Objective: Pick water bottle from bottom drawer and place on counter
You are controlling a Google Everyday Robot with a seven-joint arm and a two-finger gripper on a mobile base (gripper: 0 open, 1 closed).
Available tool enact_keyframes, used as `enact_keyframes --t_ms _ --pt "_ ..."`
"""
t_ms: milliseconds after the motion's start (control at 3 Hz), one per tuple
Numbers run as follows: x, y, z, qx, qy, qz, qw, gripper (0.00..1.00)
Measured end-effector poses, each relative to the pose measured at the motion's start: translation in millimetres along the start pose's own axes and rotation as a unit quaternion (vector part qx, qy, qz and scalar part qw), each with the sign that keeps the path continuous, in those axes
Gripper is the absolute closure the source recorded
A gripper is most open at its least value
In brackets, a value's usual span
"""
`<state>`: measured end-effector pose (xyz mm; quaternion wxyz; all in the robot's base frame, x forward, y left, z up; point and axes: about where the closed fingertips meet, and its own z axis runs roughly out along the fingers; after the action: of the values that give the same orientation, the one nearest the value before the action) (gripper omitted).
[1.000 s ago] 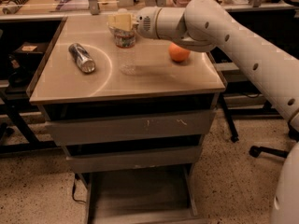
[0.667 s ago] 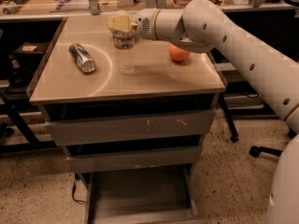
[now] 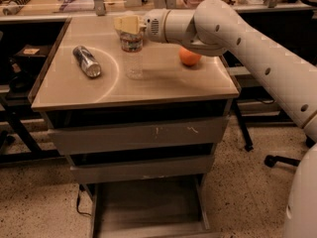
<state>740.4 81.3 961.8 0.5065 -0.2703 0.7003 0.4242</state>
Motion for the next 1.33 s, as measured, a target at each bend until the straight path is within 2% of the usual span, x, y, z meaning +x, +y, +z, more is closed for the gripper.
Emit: enact_keyframes --t_ms 1000,1333 --pt "0.0 0.1 0.1 0.000 0.000 0.000 1.0000 0.11" --pt "0.1 0.1 0.2 0.000 0.000 0.000 1.0000 0.00"
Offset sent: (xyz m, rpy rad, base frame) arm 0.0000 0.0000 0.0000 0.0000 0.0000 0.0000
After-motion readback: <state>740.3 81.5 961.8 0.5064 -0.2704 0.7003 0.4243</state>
